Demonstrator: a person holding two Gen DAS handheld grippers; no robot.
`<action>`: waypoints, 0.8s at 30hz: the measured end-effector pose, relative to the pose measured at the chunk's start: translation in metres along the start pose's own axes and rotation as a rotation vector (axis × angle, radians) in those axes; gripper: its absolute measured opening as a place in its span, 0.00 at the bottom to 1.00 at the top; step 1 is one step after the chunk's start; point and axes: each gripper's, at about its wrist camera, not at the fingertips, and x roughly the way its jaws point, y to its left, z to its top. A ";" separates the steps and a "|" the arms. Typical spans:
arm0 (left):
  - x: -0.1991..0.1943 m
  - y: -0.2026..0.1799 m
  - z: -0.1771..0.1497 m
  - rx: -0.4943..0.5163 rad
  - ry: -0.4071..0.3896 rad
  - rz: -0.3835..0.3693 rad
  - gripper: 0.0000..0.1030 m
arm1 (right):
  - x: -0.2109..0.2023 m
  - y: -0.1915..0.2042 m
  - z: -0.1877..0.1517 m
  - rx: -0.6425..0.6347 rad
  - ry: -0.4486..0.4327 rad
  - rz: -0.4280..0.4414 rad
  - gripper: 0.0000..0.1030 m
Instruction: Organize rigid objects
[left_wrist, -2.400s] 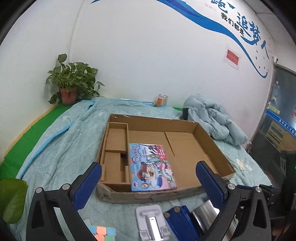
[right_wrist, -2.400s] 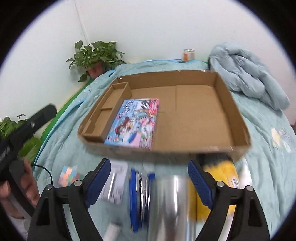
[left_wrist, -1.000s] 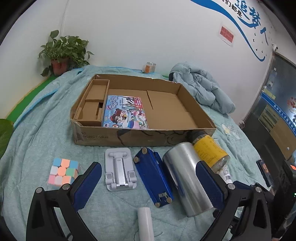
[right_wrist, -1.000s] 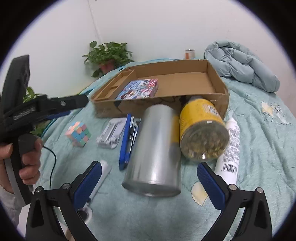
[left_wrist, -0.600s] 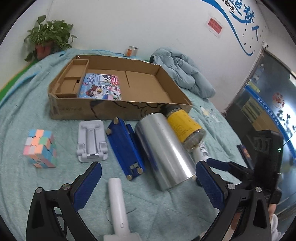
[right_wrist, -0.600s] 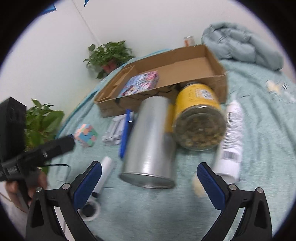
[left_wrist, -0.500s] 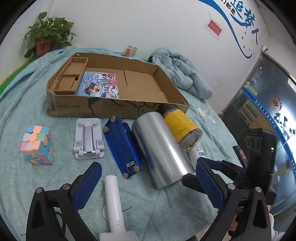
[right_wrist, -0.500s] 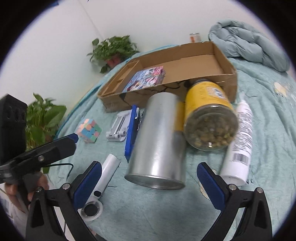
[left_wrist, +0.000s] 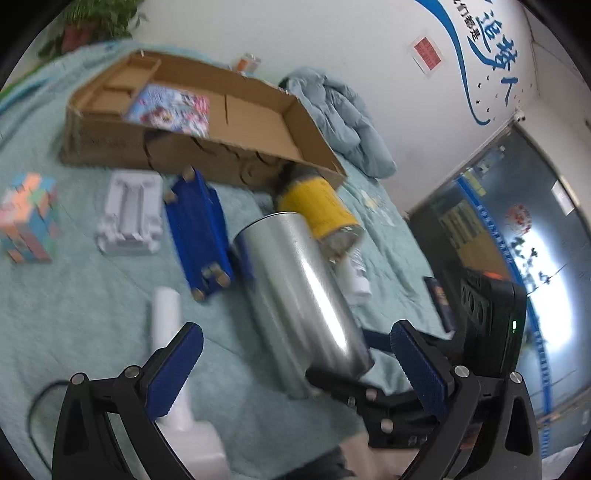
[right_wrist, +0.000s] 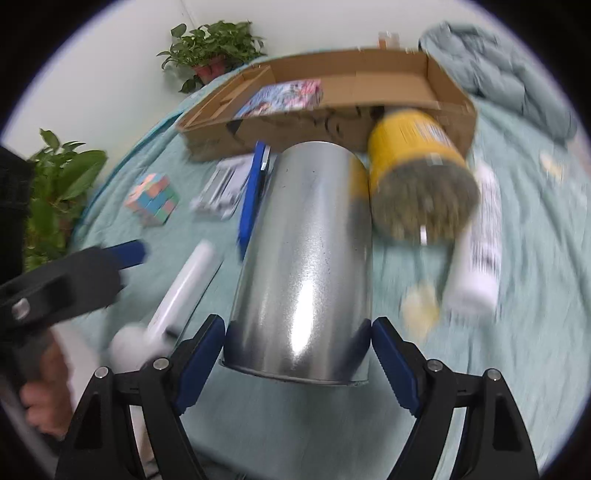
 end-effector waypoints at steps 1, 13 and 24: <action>0.005 0.000 -0.002 -0.022 0.022 -0.035 0.99 | -0.003 0.000 -0.006 -0.011 0.023 0.014 0.81; 0.053 0.001 0.001 -0.026 0.148 0.034 0.93 | 0.002 -0.038 -0.002 0.121 0.109 0.275 0.79; 0.075 0.013 0.002 -0.062 0.221 0.065 0.80 | 0.029 -0.030 -0.005 0.148 0.096 0.401 0.85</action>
